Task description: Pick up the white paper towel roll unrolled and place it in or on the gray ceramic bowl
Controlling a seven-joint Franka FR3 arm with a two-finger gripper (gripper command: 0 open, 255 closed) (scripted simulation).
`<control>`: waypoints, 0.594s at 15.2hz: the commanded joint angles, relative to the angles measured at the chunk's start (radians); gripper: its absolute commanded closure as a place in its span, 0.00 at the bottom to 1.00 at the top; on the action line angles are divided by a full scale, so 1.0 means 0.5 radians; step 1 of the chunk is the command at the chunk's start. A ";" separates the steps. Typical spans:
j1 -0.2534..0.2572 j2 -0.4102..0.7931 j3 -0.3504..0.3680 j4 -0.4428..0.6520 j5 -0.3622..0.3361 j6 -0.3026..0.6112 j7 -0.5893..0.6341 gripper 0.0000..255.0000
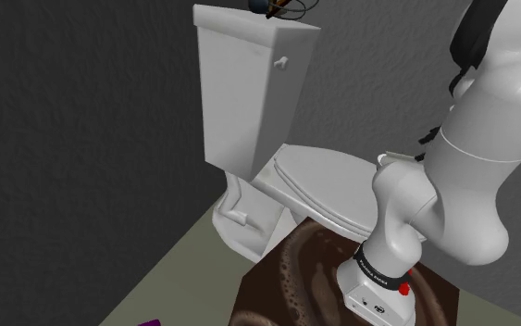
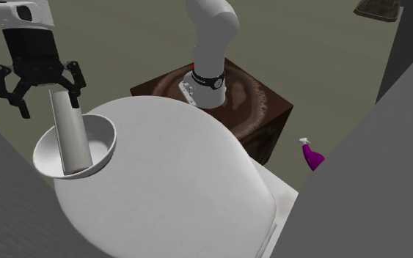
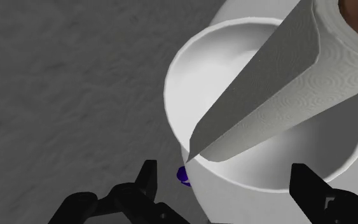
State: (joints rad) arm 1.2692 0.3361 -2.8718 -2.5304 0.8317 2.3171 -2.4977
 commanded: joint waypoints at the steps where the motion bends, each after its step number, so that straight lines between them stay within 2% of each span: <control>1: -0.038 0.097 -0.049 0.026 -0.074 -0.140 0.040 0.00; 2: -0.067 0.136 -0.058 0.038 -0.097 -0.199 0.050 0.00; 9: -0.067 0.136 -0.058 0.038 -0.097 -0.199 0.050 0.00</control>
State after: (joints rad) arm 1.2360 0.4037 -2.9005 -2.5110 0.7835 2.2179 -2.4729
